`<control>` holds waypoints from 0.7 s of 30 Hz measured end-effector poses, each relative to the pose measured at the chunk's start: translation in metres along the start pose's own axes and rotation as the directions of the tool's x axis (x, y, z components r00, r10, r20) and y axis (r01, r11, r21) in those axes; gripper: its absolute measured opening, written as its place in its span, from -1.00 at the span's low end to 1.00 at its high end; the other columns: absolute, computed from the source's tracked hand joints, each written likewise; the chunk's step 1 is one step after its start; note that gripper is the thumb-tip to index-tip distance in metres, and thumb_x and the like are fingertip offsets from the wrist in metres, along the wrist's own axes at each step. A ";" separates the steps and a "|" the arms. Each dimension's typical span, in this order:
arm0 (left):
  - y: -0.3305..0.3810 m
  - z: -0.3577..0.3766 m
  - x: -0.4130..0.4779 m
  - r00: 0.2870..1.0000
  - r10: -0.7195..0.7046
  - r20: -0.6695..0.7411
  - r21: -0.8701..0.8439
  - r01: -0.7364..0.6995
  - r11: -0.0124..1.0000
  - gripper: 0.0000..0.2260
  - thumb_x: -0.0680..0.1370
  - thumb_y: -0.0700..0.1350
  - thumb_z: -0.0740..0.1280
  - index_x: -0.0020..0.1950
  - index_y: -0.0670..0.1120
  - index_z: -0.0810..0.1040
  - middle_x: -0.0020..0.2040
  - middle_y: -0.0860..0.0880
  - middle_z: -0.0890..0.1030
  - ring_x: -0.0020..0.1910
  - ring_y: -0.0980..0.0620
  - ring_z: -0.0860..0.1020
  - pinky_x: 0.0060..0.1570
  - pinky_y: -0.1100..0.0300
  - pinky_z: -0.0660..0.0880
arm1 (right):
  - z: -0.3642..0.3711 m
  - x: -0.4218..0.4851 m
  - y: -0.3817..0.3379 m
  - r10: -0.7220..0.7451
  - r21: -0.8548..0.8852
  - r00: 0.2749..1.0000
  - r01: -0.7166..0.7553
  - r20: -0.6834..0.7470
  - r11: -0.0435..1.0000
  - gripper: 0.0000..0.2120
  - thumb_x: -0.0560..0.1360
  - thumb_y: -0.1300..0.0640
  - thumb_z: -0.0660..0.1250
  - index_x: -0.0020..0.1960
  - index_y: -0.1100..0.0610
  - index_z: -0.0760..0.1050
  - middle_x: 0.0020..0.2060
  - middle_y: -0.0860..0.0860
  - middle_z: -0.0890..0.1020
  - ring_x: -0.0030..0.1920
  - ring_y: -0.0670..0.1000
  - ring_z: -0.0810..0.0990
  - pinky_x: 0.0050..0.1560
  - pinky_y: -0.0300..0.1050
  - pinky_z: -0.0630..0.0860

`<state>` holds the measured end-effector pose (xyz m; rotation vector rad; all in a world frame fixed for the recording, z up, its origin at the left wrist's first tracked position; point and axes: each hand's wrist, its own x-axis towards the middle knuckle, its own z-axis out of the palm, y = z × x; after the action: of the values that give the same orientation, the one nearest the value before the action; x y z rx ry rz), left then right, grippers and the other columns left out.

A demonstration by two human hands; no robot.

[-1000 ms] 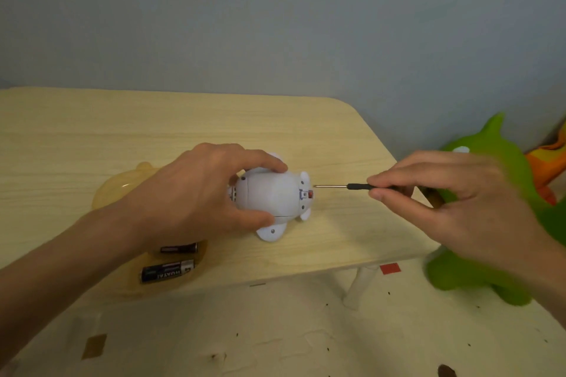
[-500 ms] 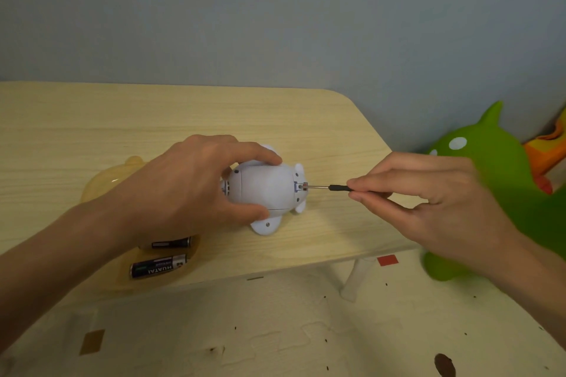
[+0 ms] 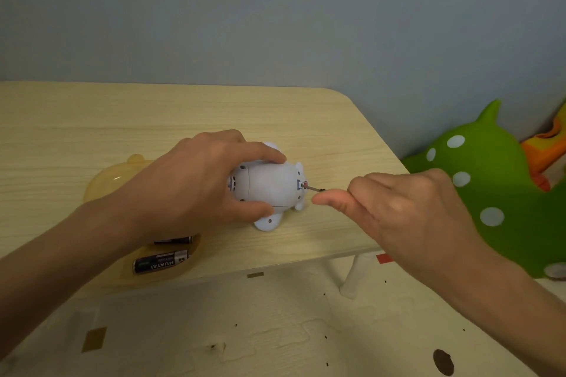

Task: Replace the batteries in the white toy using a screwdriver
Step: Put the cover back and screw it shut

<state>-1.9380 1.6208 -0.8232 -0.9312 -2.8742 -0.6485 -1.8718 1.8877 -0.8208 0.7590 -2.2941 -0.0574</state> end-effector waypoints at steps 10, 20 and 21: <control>0.003 -0.003 -0.001 1.000 -0.013 0.011 -0.030 0.013 0.999 -0.44 0.38 0.31 0.49 0.37 0.36 0.48 0.06 0.17 0.56 0.00 0.14 0.55 -0.15 0.33 0.40 | -0.007 0.005 0.024 0.013 0.323 0.999 -0.022 0.030 0.946 -0.71 0.64 0.30 0.24 0.14 0.23 0.75 -0.08 0.04 0.74 -0.26 0.03 0.69 -0.24 -0.14 0.61; 0.003 -0.003 0.000 1.000 0.000 0.010 -0.025 0.000 1.000 -0.40 0.33 0.33 0.39 0.38 0.35 0.49 0.05 0.16 0.56 -0.02 0.12 0.55 -0.10 0.23 0.49 | -0.004 0.003 0.022 0.217 0.294 0.969 -0.242 0.116 0.925 -0.54 0.69 -0.11 0.24 -0.22 0.18 0.59 -0.52 0.04 0.62 -0.54 0.09 0.59 -0.48 0.01 0.53; 0.003 -0.003 0.000 1.000 0.002 0.011 -0.019 -0.002 1.000 -0.40 0.33 0.34 0.38 0.38 0.35 0.49 0.05 0.16 0.56 -0.02 0.13 0.55 -0.10 0.23 0.50 | 0.000 0.004 0.020 0.243 0.266 0.965 -0.262 0.103 0.928 -0.47 0.69 -0.13 0.21 -0.30 0.20 0.54 -0.57 0.06 0.56 -0.58 0.13 0.54 -0.51 0.01 0.50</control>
<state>-1.9367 1.6219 -0.8197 -0.9428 -2.8812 -0.6735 -1.8841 1.9026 -0.8130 0.5982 -2.4780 0.3707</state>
